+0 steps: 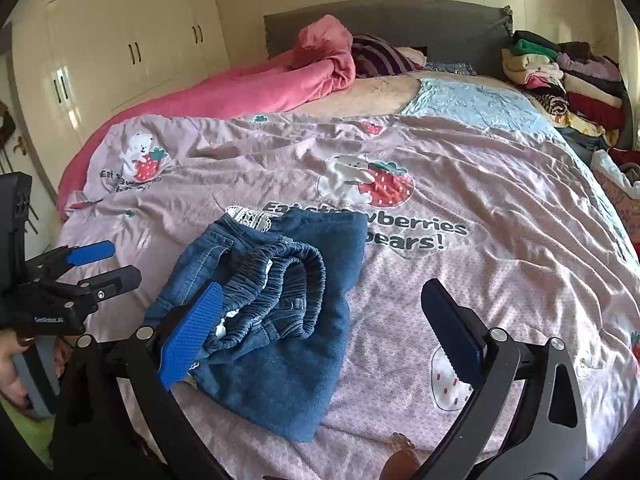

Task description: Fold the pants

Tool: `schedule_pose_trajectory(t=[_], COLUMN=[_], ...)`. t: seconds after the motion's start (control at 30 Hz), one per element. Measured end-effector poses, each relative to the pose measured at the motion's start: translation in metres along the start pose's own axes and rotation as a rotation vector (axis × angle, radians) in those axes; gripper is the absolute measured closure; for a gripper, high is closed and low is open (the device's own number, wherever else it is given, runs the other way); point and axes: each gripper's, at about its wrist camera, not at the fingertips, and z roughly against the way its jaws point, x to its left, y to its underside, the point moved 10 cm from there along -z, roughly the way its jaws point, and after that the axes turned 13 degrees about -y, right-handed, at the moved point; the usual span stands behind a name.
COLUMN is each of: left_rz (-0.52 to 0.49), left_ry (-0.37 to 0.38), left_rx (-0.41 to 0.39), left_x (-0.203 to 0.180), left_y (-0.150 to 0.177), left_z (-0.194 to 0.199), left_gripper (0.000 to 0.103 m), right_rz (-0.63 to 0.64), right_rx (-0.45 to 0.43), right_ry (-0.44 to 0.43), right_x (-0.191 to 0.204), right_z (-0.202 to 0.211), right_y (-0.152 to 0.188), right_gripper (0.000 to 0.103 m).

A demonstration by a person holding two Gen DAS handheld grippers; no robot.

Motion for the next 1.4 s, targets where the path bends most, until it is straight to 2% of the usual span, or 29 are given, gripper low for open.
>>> schedule_pose_trajectory(t=[0.67,1.03,1.4], left_rz=[-0.018,0.000,-0.004], left_ry=[-0.019,-0.008,-0.016], left_rx=[-0.048,-0.078,-0.072], left_x=[0.001,0.002,0.005], left_y=[0.009,0.026,0.048], left_z=[0.041,0.066,0.079], left_gripper=[0.004,0.004,0.004], right_rz=[0.029,0.065,0.053], right_rx=[-0.062,-0.074,-0.069], right_ry=[-0.002,0.022,0.030], right_x=[0.022,0.037,0.041], right_z=[0.044,0.067,0.076], right_y=[0.003,0.022,0.042], right_gripper=[0.009,0.009,0.009])
